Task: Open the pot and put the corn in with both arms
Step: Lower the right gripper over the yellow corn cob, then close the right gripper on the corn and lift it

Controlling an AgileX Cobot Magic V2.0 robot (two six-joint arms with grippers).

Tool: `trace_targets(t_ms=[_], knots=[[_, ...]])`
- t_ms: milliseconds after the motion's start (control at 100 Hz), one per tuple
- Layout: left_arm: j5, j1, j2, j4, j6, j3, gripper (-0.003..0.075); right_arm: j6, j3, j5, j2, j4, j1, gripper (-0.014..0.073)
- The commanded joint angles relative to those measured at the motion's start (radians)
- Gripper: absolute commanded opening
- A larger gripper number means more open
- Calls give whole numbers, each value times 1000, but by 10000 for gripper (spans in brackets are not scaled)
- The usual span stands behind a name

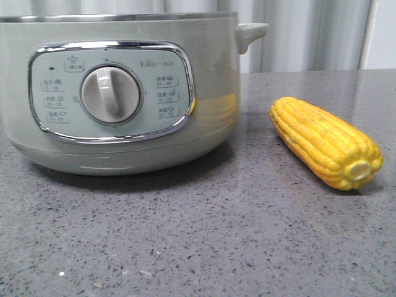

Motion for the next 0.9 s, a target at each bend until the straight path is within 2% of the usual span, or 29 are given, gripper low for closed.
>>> trace_targets(t_ms=[0,180,500,890], knots=[[-59,1,-6,16,1,-53,338,-8,-91,-11,60,26,34,364],[-49,1,-6,16,1,-111,338,-8,-209,62,196,84,81,367],[-47,1,-45,18,1,-180,337,-8,-384,220,455,157,89,367],[-56,1,-240,18,1,-241,336,-15,-433,277,636,173,89,363]])
